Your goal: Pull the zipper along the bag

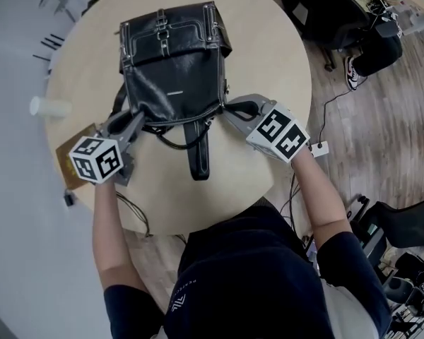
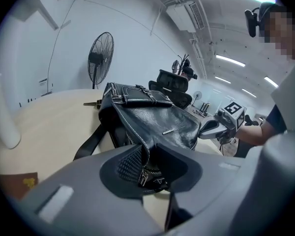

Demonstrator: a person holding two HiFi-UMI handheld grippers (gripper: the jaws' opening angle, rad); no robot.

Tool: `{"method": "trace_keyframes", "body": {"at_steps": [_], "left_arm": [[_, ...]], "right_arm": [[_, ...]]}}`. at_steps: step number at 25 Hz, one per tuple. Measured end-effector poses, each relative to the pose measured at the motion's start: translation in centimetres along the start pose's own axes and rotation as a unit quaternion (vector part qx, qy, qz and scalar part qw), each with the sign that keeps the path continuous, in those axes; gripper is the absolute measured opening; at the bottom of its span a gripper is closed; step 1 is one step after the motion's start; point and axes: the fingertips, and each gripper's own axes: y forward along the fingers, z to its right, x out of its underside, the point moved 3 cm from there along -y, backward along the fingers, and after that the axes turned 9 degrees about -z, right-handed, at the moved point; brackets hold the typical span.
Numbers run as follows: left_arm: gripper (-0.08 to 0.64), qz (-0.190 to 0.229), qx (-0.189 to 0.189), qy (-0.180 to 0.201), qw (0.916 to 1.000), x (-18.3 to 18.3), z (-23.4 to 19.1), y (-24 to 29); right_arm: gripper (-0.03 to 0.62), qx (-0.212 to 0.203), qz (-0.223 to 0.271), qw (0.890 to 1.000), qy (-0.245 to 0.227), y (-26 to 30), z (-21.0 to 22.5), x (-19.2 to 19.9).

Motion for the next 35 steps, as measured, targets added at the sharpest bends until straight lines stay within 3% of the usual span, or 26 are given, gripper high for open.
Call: {"method": "trace_keyframes", "body": {"at_steps": [6,14,19,22,27,35], "left_arm": [[0.097,0.016,-0.014,-0.036,0.9991,-0.7,-0.8,-0.4],[0.110,0.009,0.017,-0.025,0.9995,-0.1,-0.8,-1.0],[0.155,-0.030,0.003,0.038,0.9988,-0.7,-1.2,-2.5],[0.163,-0.025,-0.009,0.079,0.9965,-2.6,-1.2,-3.8],[0.153,-0.018,0.034,0.130,0.9908,-6.3,0.9,-3.6],[0.156,-0.045,0.116,0.204,0.9711,-10.2,7.1,1.9]], "right_arm": [[0.012,-0.039,0.006,0.999,0.007,0.3,-0.8,-0.6],[0.012,-0.001,0.025,0.998,0.057,0.5,-1.1,0.1],[0.012,0.011,0.042,0.997,0.063,0.5,-1.0,-0.2],[0.012,0.017,0.045,0.997,0.064,0.6,-1.1,-0.3],[0.014,0.029,0.057,0.995,0.074,0.5,-1.1,-0.5],[0.014,0.040,0.072,0.992,0.091,0.5,-1.3,-0.8]]}}
